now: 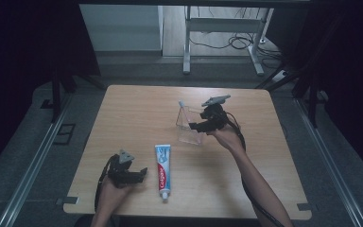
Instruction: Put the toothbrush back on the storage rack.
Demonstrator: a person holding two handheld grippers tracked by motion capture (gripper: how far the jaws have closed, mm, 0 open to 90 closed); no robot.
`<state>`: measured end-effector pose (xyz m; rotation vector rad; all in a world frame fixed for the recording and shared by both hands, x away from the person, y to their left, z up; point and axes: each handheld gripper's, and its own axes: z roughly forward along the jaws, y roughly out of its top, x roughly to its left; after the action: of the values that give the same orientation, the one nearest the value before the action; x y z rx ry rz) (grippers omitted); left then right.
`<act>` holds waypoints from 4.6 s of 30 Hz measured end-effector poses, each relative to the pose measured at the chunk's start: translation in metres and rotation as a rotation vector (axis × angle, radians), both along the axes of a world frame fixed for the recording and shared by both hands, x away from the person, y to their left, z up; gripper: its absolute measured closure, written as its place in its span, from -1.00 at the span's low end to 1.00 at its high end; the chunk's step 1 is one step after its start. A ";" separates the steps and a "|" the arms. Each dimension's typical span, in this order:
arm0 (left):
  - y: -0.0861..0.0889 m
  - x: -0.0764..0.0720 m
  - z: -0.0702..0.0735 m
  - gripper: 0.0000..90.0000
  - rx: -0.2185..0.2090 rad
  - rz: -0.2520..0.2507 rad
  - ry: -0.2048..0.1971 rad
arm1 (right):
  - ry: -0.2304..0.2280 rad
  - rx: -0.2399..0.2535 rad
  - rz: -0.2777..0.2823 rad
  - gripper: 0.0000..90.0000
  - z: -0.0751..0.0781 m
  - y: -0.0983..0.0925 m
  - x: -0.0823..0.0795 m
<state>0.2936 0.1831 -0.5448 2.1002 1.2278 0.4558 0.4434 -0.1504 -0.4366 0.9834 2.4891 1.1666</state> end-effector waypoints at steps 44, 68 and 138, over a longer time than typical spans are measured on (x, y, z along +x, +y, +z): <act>0.000 0.000 0.000 -0.71 0.002 -0.002 0.001 | -0.059 -0.008 0.004 -0.67 0.002 -0.053 -0.053; -0.001 0.000 0.000 -0.71 0.001 0.007 0.002 | -0.068 0.009 -0.051 -0.69 -0.004 -0.093 -0.077; -0.002 0.000 0.000 -0.70 0.002 0.014 0.000 | -0.012 -0.087 -0.164 -0.91 -0.102 -0.152 -0.152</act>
<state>0.2939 0.1806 -0.5446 2.0947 1.2428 0.4632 0.2915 -0.3029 -0.5382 1.1287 2.3753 1.0035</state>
